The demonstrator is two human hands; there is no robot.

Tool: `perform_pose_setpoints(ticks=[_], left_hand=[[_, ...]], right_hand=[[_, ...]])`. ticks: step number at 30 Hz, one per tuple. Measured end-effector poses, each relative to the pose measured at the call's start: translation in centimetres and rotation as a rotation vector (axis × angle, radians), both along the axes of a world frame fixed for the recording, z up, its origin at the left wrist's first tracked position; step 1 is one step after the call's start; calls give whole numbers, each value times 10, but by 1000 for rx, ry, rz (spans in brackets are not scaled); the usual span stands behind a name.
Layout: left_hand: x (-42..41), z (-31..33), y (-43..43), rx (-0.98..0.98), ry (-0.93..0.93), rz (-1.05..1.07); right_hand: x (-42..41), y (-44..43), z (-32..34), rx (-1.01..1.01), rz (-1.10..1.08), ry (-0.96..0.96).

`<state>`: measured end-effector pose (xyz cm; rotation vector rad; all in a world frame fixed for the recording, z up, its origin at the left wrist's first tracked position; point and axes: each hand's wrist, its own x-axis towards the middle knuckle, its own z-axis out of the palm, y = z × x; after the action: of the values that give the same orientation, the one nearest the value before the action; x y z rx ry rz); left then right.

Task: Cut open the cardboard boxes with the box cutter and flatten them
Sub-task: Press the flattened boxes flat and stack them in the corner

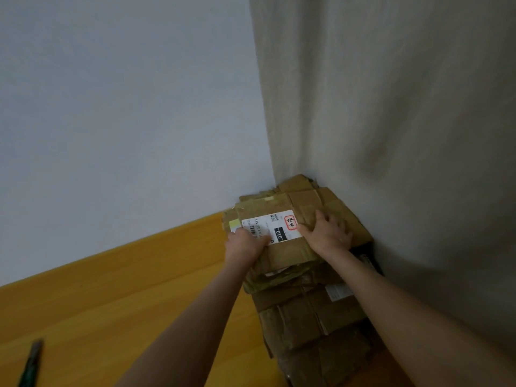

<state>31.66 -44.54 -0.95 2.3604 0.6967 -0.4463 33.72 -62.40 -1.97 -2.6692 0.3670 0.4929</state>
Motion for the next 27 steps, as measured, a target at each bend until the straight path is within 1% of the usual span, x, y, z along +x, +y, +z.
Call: perform_pose_setpoints(ticks=[1,2,3,4,8,10,11,12,14,18,21,23,25,27], left_hand=[[-3,1,3,80,2,-15],[-6,0,8,88,-1,8],[-9,-1,13,14,0,66],[-11,-3,18,-115,-2,153],[-14,1,38,-488,-78,476],[-13,7,46,-738,3,527],[-14,10,46,-831,47,520],[-16,12,44,-875,69,515],[-17,9,42,-878,60,531],[-24,18,63,-808,-62,509],[-35,32,115,-748,-99,510],[-50,38,154,-724,-109,532],[-70,41,187,-718,-97,548],[-89,38,209,-742,-84,577]], right_hand=[[0,4,2,6,11,13],[1,7,3,18,23,35],[0,10,3,26,37,54],[0,11,3,28,47,64],[-4,14,1,63,71,62],[-7,18,0,117,93,65],[-8,21,0,141,100,64],[-10,23,1,160,103,62],[-13,28,1,175,103,52],[-21,41,10,220,106,-31],[-20,53,21,106,33,-165],[-18,60,24,76,-26,-130],[-20,73,21,156,-32,-19],[-28,93,15,195,16,46]])
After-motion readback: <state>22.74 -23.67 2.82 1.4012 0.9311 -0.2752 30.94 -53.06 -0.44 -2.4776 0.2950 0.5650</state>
